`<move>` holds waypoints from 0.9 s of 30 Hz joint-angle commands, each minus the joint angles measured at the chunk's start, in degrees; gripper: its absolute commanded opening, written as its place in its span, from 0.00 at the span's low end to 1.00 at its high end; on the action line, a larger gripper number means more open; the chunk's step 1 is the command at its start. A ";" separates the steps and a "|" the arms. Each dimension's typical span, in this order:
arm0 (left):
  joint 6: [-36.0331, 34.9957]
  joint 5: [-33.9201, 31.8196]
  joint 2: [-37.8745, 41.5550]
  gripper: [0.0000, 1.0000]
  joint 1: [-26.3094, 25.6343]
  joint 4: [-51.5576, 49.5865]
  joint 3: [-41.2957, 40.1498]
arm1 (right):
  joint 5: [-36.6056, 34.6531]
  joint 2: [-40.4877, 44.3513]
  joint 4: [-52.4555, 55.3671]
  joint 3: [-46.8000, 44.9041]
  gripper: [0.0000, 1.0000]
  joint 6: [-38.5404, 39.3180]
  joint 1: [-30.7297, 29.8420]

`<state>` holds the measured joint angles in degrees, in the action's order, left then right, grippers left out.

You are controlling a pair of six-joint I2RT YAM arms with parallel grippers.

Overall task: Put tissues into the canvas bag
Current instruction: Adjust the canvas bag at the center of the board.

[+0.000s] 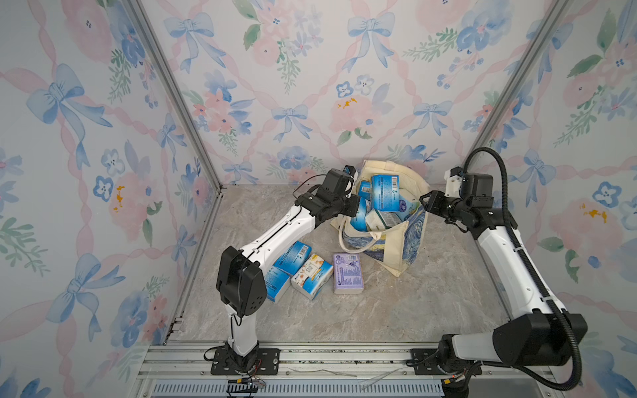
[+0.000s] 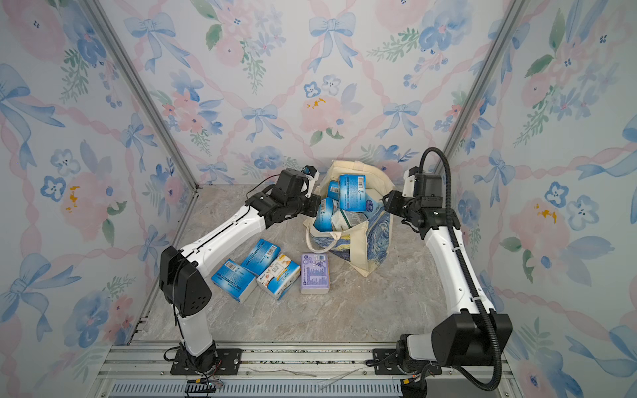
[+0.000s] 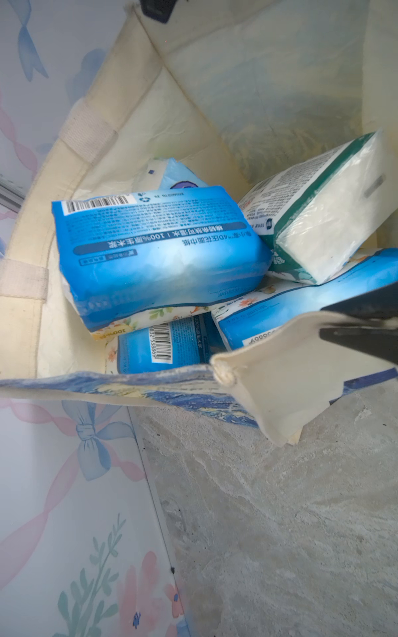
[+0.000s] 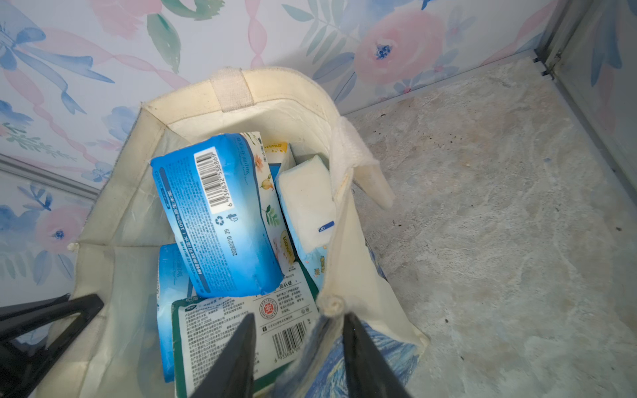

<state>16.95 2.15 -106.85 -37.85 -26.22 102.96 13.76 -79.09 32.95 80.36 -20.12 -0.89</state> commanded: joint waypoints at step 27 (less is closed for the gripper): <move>-7.09 2.68 -10.47 0.51 4.43 -1.63 21.61 | -3.06 3.02 9.24 -0.54 0.00 5.11 -4.82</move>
<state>12.19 3.03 -114.15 -33.32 -27.05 122.37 10.39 -77.14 38.41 80.49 -16.05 -4.71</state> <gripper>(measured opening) 0.510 0.048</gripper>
